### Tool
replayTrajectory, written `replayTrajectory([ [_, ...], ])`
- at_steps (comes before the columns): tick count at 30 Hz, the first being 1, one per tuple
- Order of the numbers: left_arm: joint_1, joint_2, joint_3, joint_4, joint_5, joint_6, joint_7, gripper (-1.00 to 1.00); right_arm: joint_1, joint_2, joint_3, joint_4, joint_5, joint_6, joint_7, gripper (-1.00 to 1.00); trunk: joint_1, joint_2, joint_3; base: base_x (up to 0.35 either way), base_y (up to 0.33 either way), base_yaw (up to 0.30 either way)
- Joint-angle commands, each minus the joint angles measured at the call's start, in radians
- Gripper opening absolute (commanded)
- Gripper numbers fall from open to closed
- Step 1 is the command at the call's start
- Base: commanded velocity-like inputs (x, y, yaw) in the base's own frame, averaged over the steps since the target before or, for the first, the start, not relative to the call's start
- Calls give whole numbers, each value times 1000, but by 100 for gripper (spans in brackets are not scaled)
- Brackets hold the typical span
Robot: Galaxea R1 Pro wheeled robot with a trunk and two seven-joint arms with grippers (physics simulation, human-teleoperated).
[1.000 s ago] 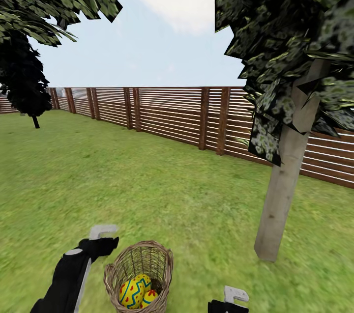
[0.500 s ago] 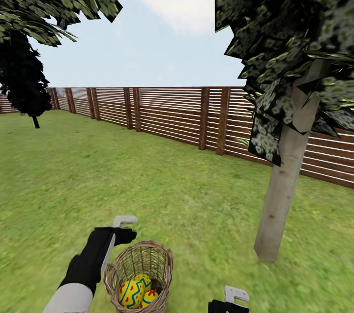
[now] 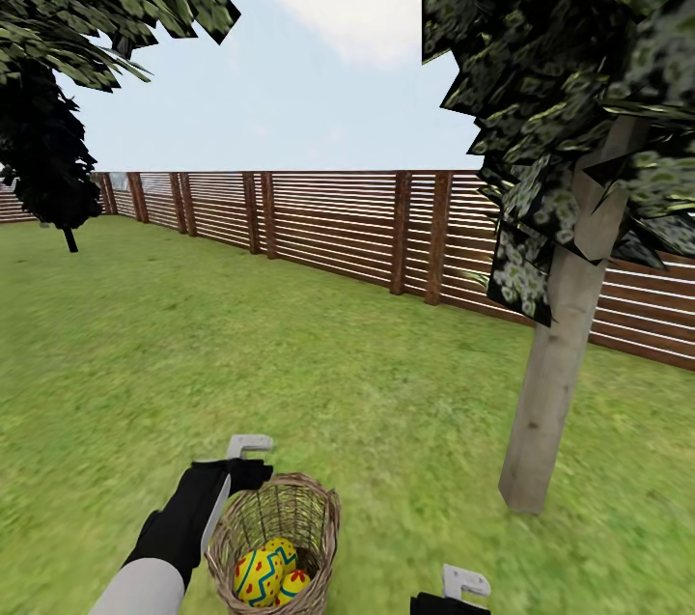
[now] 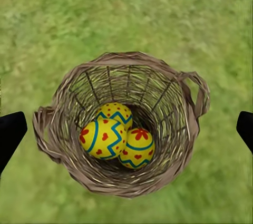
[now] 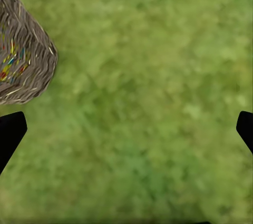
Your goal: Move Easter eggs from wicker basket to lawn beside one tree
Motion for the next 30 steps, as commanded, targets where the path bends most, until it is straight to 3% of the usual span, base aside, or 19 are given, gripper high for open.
replayTrajectory([
  [1,-1,-1,6,-2,-11,1,-10,100,0,0,3,-3,-6,6,-5,100,0,-1,-1,0,0,0],
  [8,0,0,6,0,-11,-12,-12,100,2,0,2,-8,-8,6,-5,100,0,-1,-1,0,0,0],
  [13,0,1,6,2,-14,-69,-10,100,3,0,-1,-11,-19,7,-5,100,0,-1,-1,0,0,0],
  [22,0,1,7,2,-16,-79,-9,100,3,-1,-3,-10,-21,6,-5,100,0,-1,-1,0,0,0],
  [30,0,0,8,2,-19,-78,-8,100,3,-1,-3,-11,-21,6,-5,100,31,-57,-26,0,0,0],
])
